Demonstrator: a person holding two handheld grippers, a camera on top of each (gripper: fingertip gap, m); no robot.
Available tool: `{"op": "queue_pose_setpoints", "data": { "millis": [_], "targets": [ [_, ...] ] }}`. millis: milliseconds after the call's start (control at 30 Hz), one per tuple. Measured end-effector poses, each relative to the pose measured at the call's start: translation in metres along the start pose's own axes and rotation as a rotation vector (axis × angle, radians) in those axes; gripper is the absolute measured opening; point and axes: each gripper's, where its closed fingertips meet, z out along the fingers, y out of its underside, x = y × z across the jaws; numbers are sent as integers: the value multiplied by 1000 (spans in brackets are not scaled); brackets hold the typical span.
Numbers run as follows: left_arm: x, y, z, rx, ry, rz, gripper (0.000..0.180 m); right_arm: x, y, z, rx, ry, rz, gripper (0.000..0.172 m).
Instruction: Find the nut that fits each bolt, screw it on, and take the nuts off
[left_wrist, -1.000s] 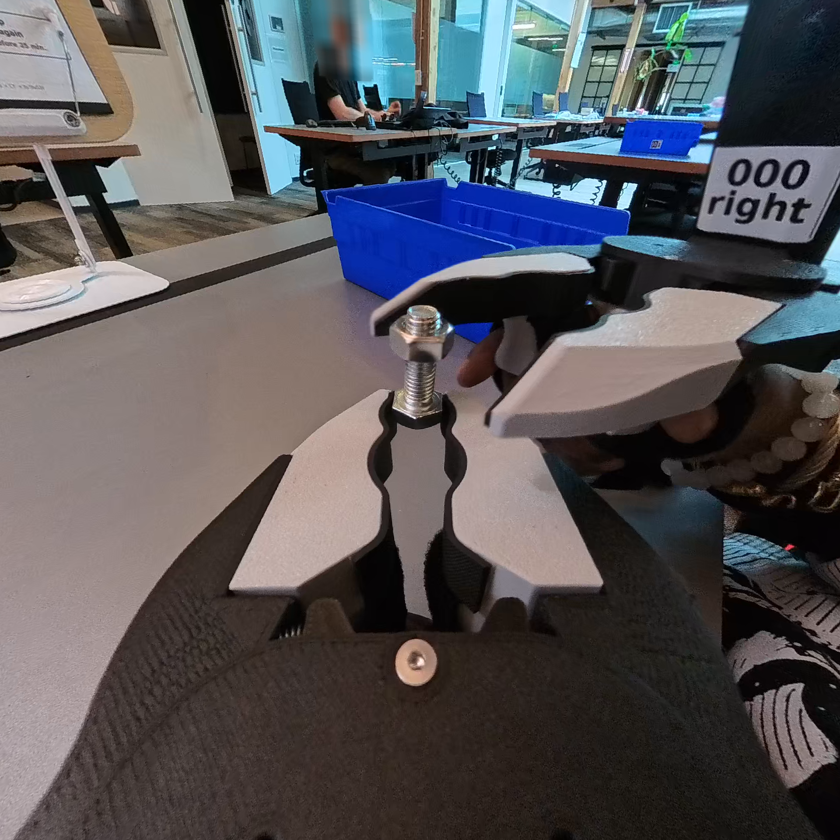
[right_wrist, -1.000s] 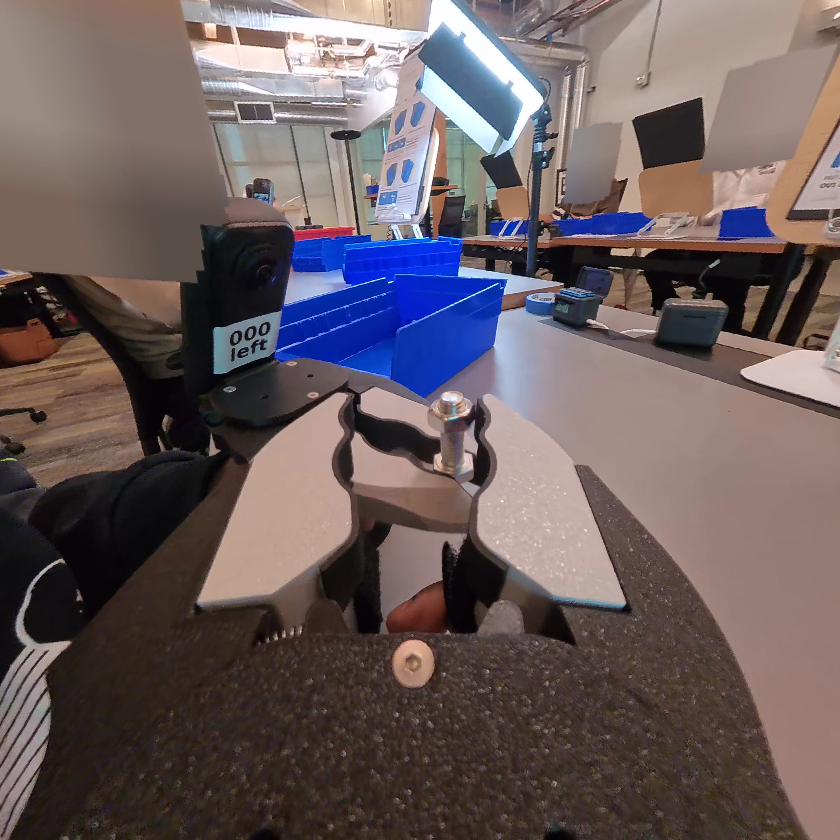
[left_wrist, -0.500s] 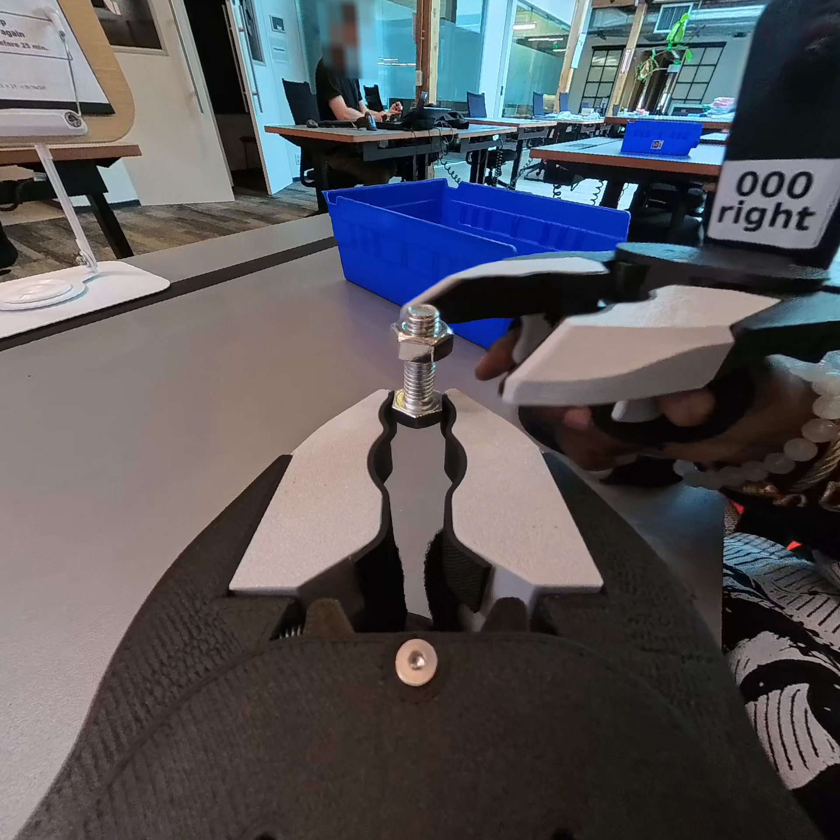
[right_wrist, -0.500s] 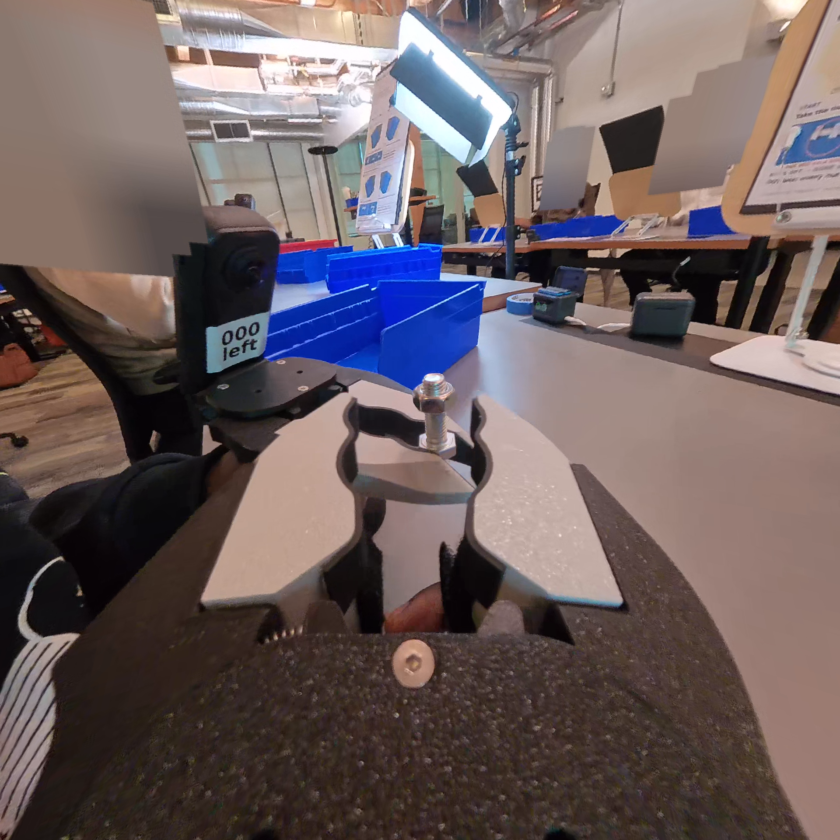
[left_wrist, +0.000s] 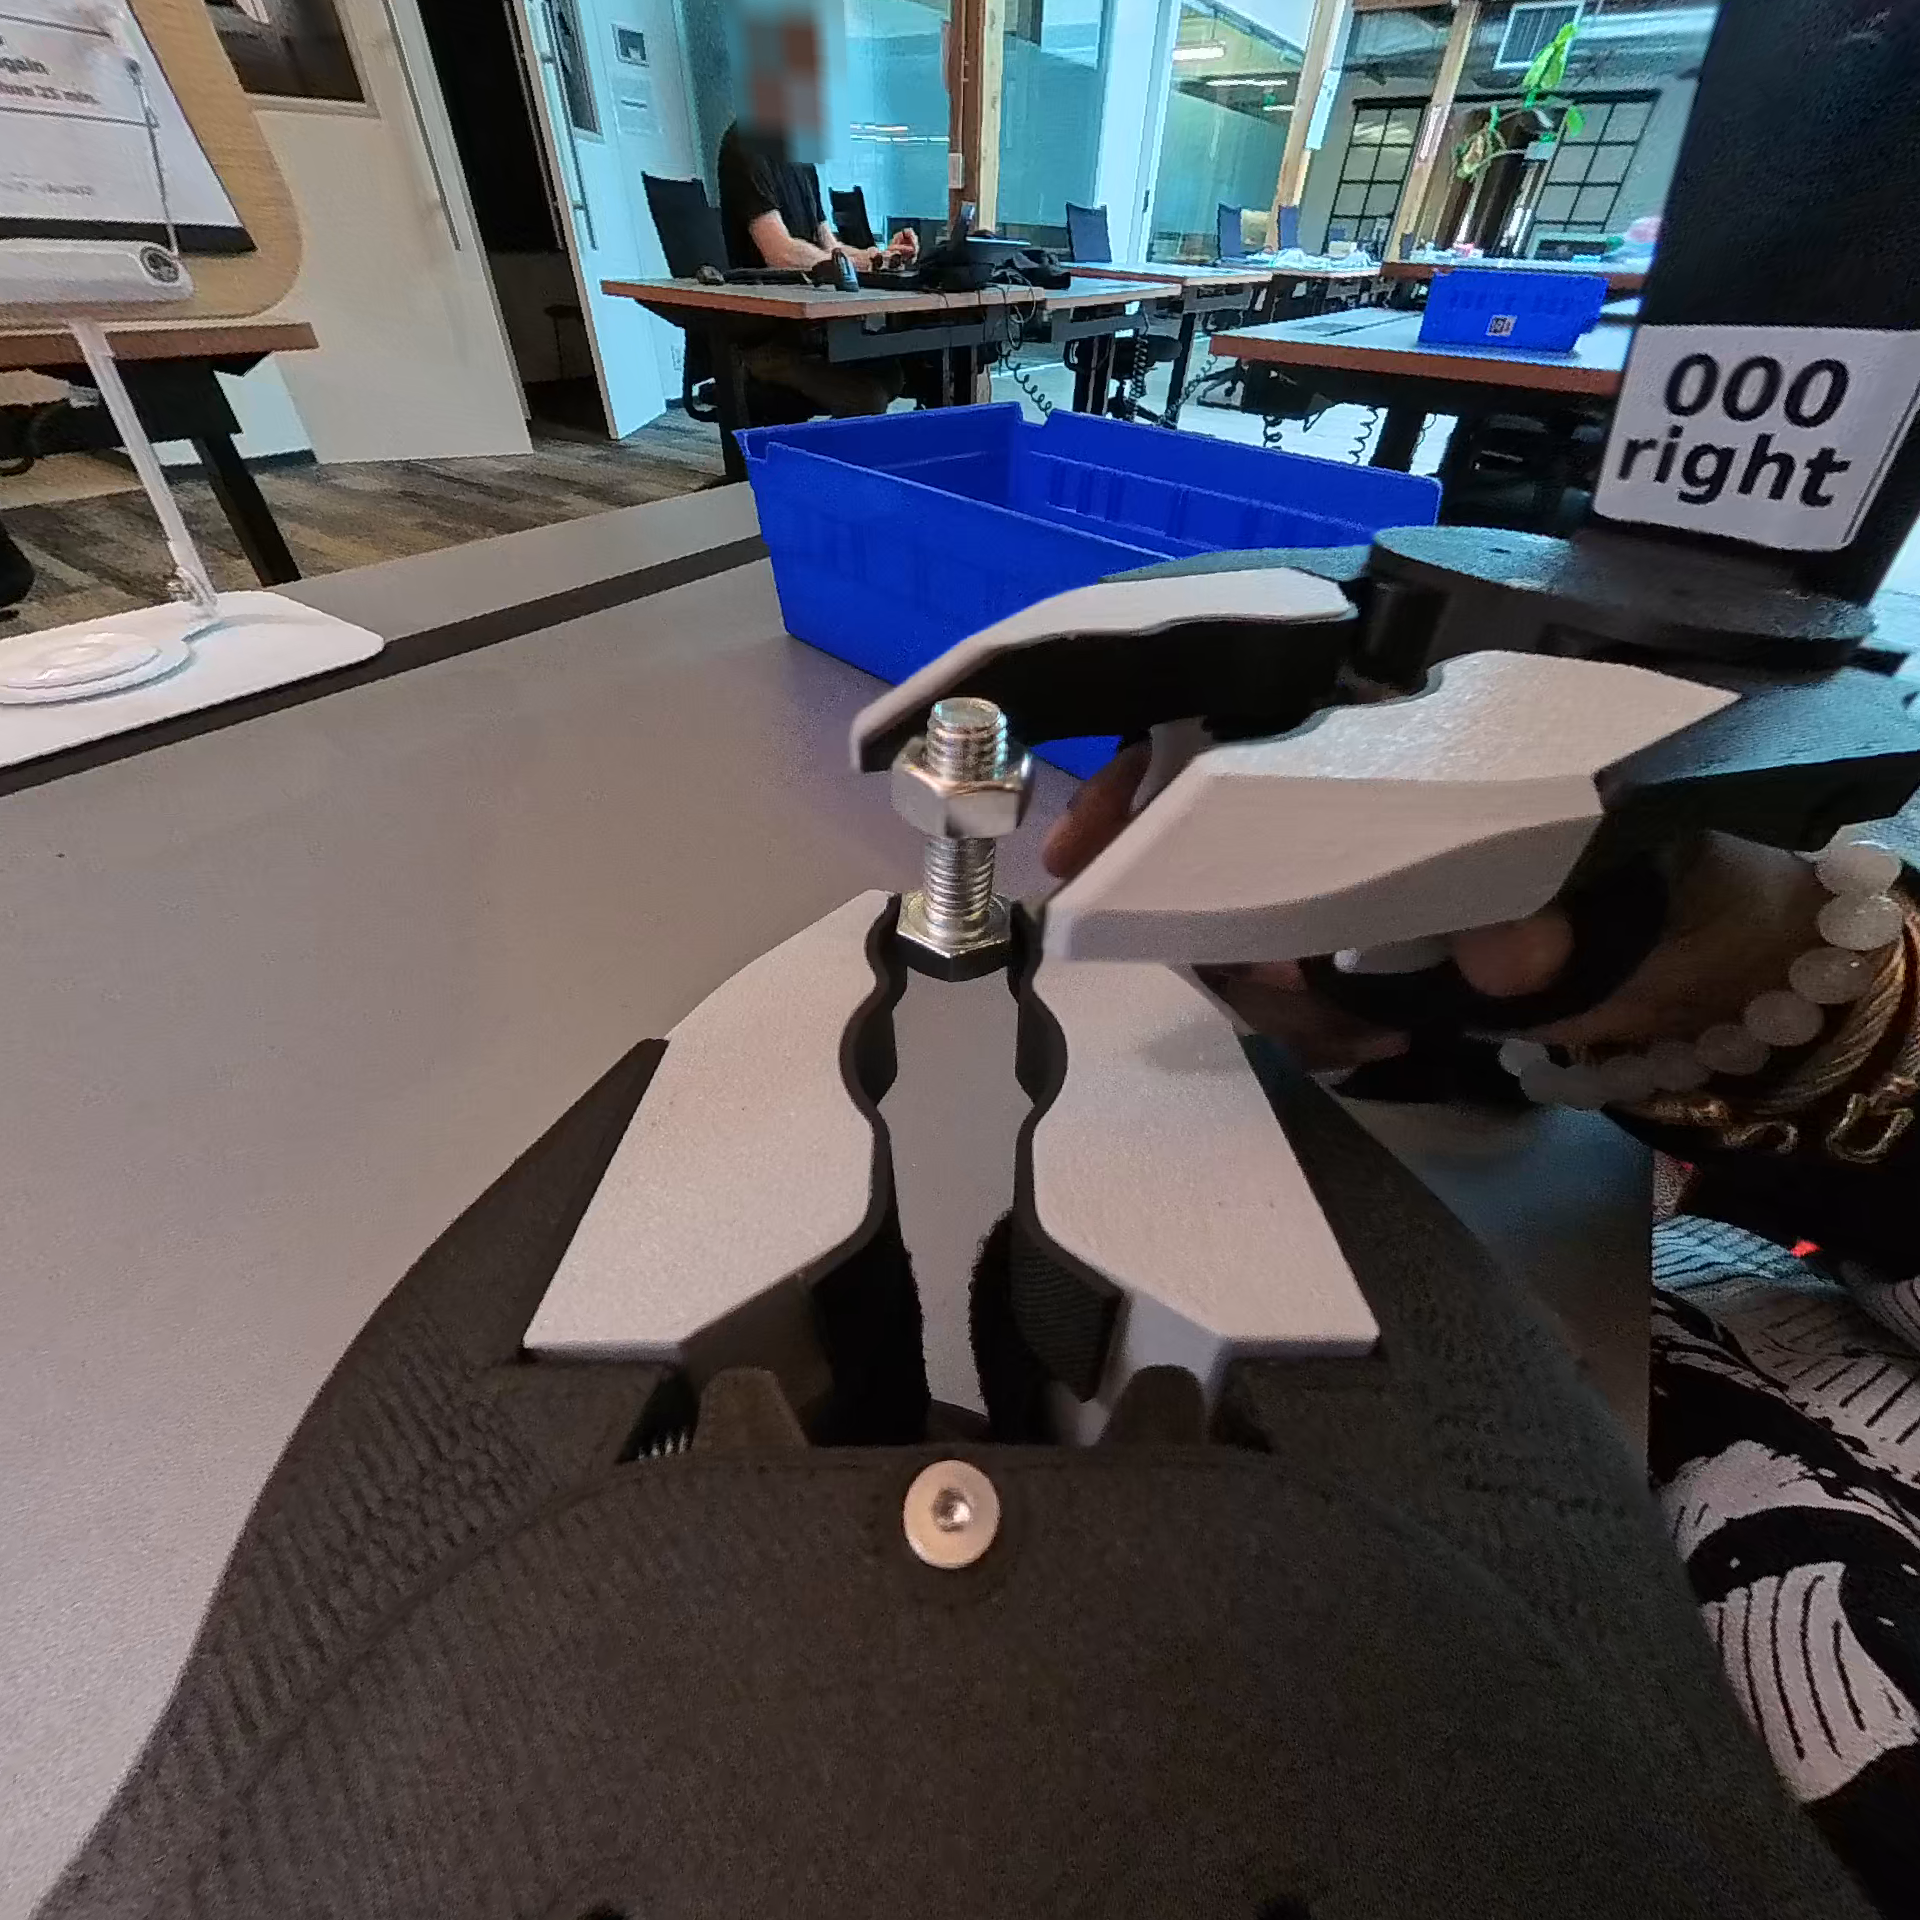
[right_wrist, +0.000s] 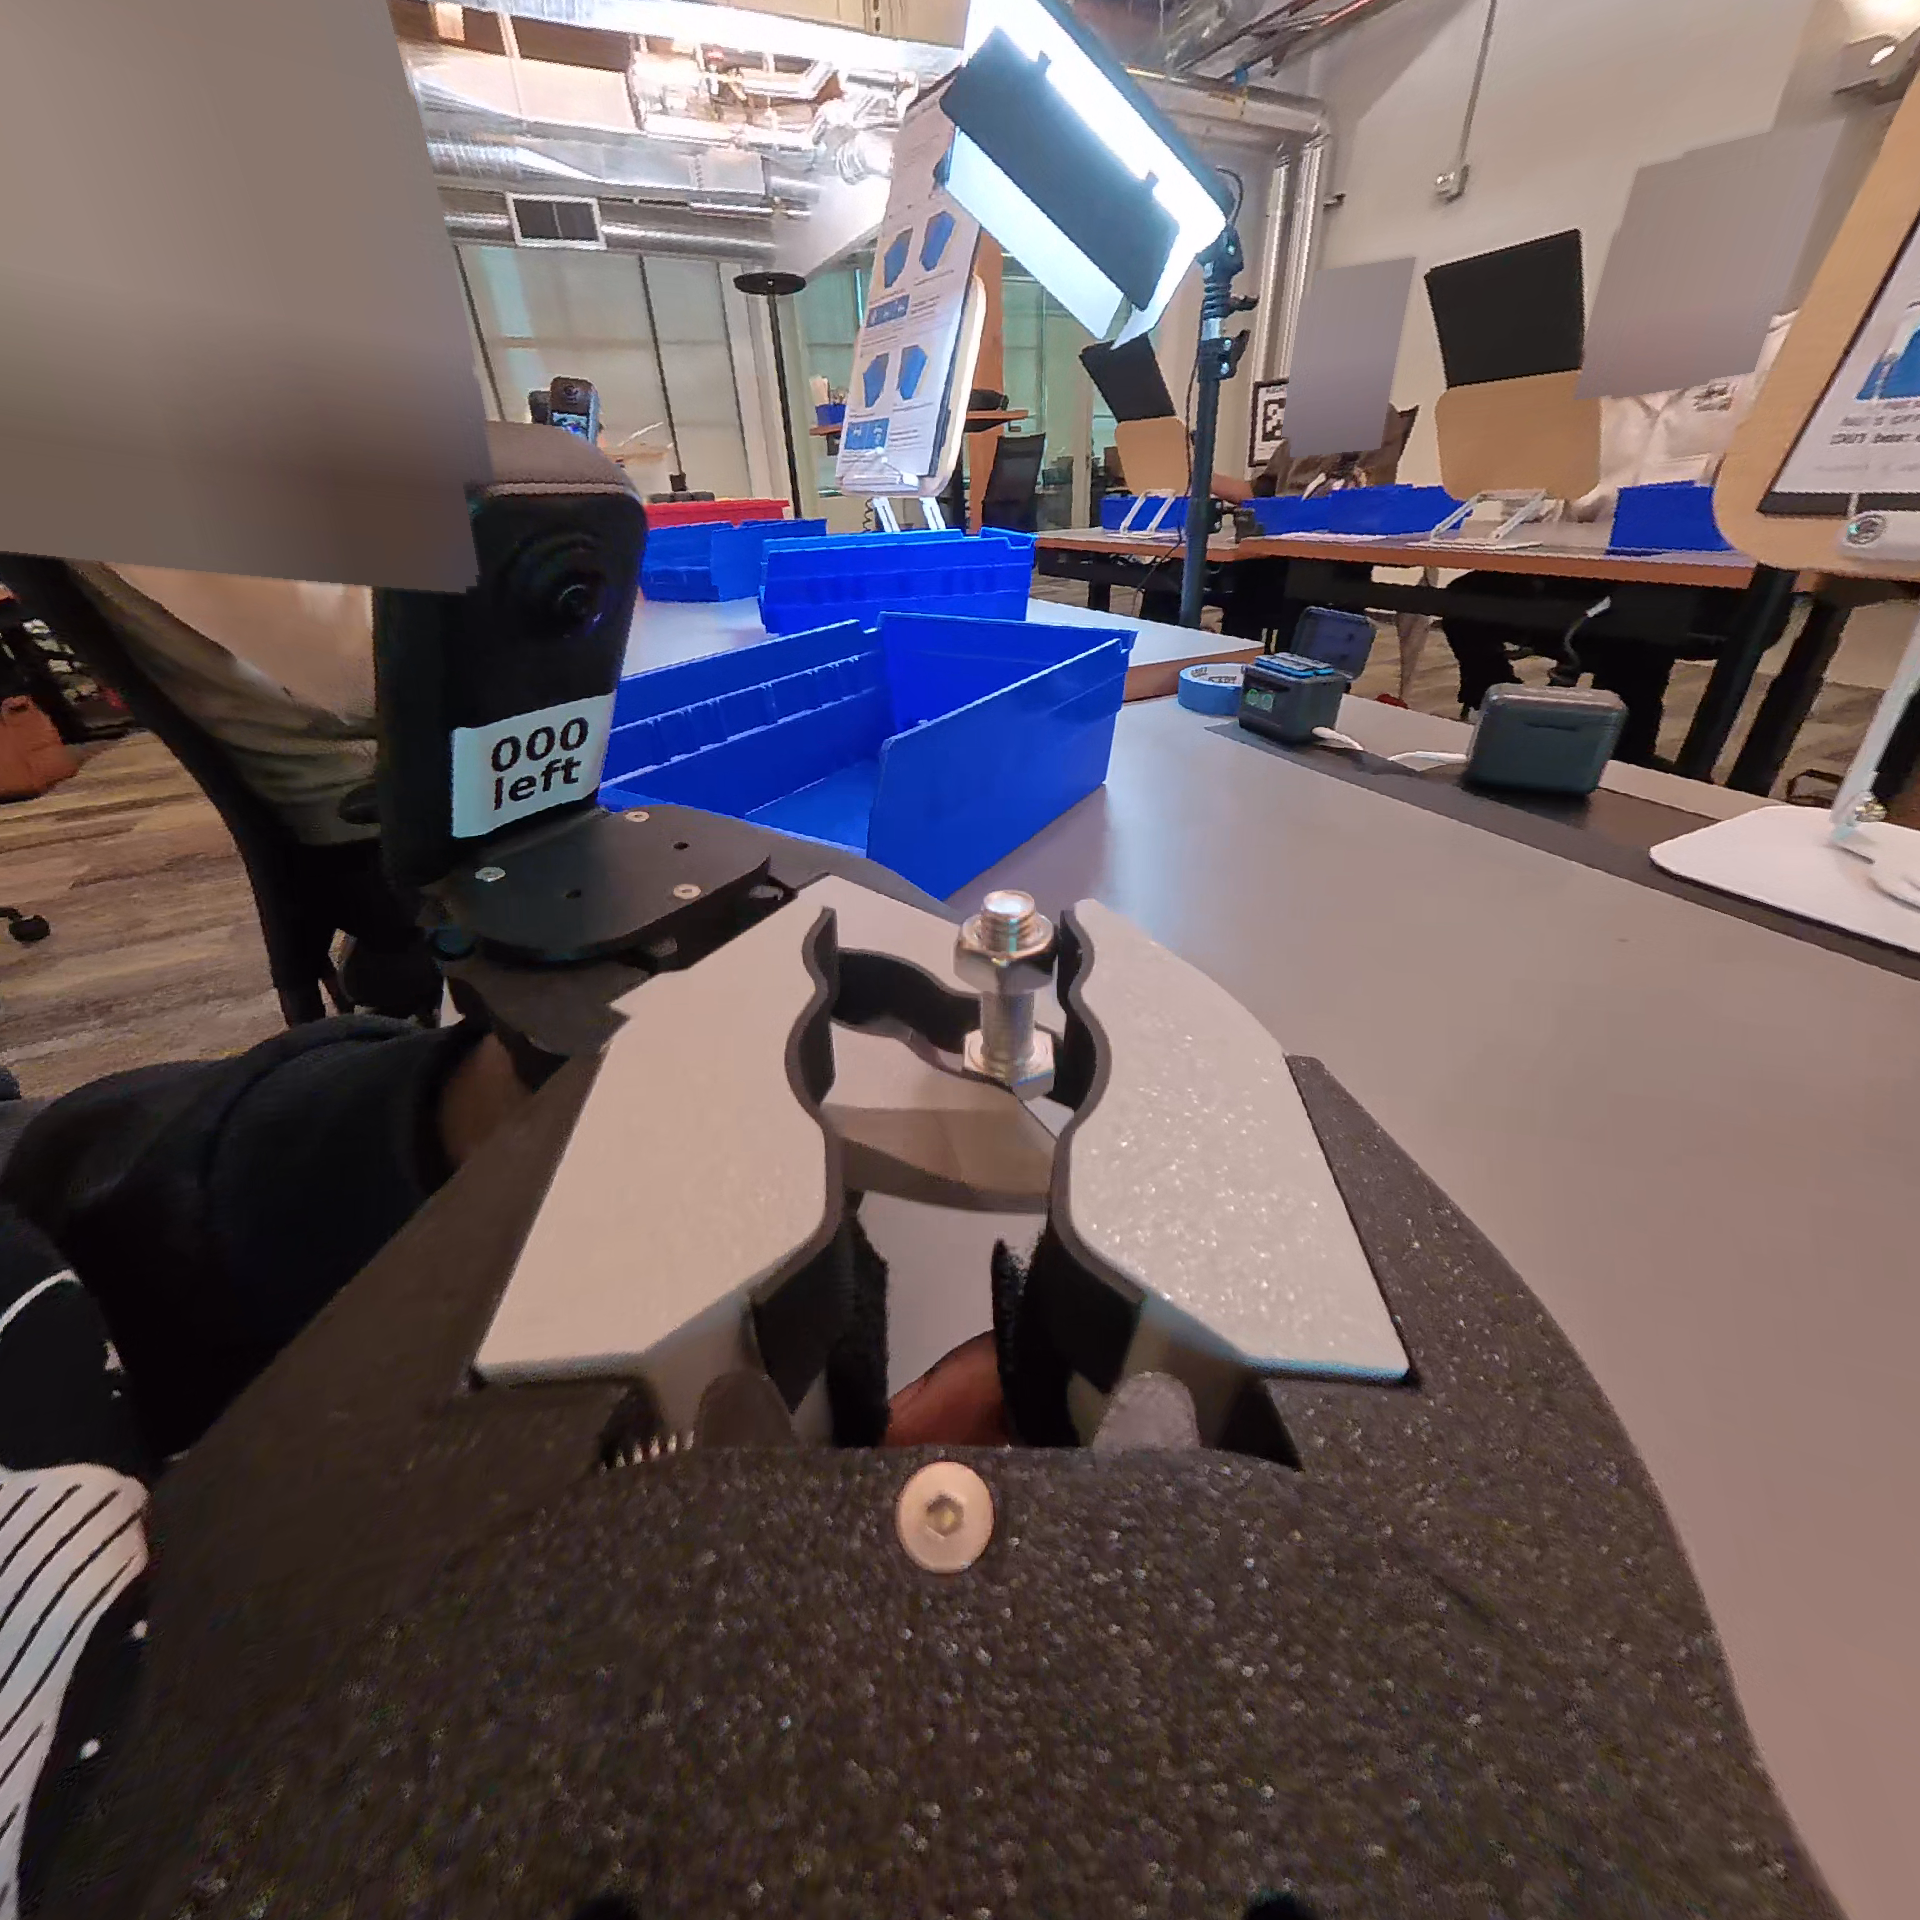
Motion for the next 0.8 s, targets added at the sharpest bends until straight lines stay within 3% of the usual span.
{"op": "queue_pose_setpoints", "data": {
  "millis": [167,300,400,567,800],
  "targets": [
    [-1,0,0,-2,-4,-3,18,-2,0,-20,11,21,3,21],
    [0,1,0,-5,-4,2,18,-6,1,-27,6,11,-10,18],
    [0,1,0,-5,-2,4,18,7,-2,-23,34,66,-13,28],
    [1,1,0,-8,3,7,18,9,3,0,2,13,28,51],
    [3,3,2,-26,8,23,18,0,5,15,-24,-50,0,46]
  ]
}}
